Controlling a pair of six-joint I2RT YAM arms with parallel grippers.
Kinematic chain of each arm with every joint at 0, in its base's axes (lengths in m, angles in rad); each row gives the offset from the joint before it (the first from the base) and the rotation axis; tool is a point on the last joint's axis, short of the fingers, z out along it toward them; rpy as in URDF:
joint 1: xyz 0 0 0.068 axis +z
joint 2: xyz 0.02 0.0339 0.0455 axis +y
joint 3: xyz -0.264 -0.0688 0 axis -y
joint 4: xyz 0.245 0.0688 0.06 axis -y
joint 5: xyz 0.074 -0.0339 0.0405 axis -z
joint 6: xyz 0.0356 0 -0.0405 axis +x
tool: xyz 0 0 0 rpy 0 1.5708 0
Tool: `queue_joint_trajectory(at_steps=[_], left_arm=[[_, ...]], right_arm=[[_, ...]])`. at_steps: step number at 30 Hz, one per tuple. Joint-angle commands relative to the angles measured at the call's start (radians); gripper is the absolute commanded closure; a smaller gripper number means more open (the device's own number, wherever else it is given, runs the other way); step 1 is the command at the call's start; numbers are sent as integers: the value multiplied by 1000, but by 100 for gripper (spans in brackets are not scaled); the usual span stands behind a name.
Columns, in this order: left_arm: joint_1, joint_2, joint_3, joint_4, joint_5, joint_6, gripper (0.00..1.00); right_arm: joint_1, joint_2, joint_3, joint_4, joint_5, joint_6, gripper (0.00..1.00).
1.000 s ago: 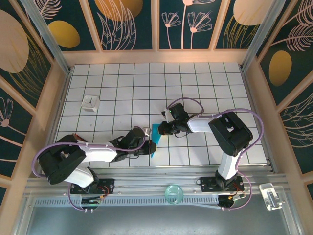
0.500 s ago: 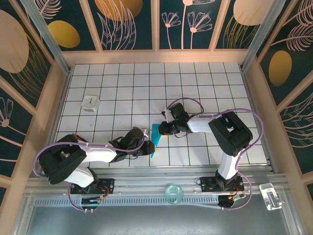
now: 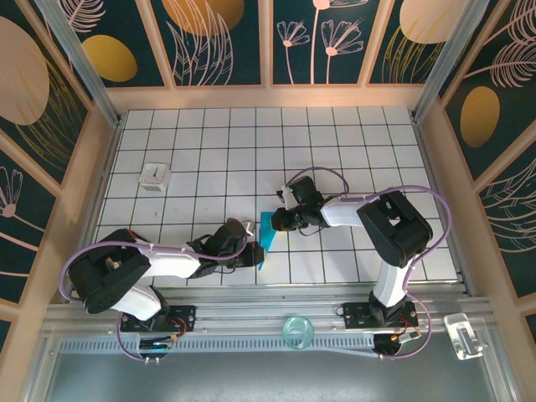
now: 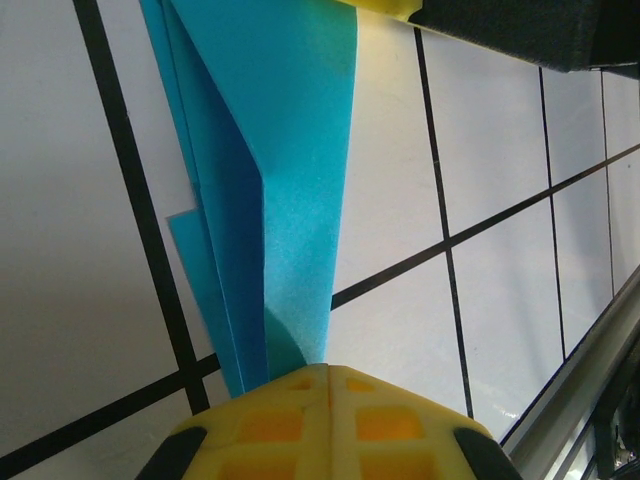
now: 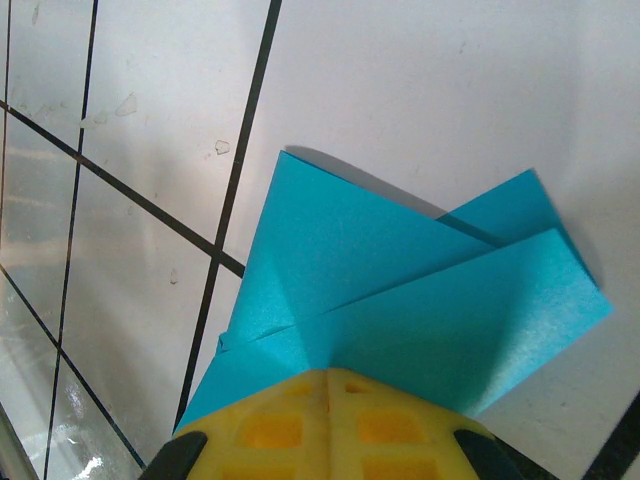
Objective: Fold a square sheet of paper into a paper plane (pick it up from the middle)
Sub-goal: Perform the fifth fold on the wing at the bottom-center of the table.
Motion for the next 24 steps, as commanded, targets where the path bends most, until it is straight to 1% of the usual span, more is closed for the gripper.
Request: queue_joint_trajectory(at_steps=[1, 5, 13, 18, 24], left_arm=[[5, 21, -17, -10, 2, 8, 100], [5, 30, -14, -28, 3, 14, 100], [5, 42, 12, -156, -8, 50, 100], [5, 55, 15, -195, 14, 75, 100], [4, 32, 6, -247, 32, 106, 100]], right_arm=[[1, 59, -36, -87, 118, -4, 95], [-1, 58, -35, -88, 118, -4, 95], [1, 59, -31, -94, 120, -5, 95], [0, 61, -31, -94, 122, -7, 95], [1, 63, -30, -97, 127, -8, 95]])
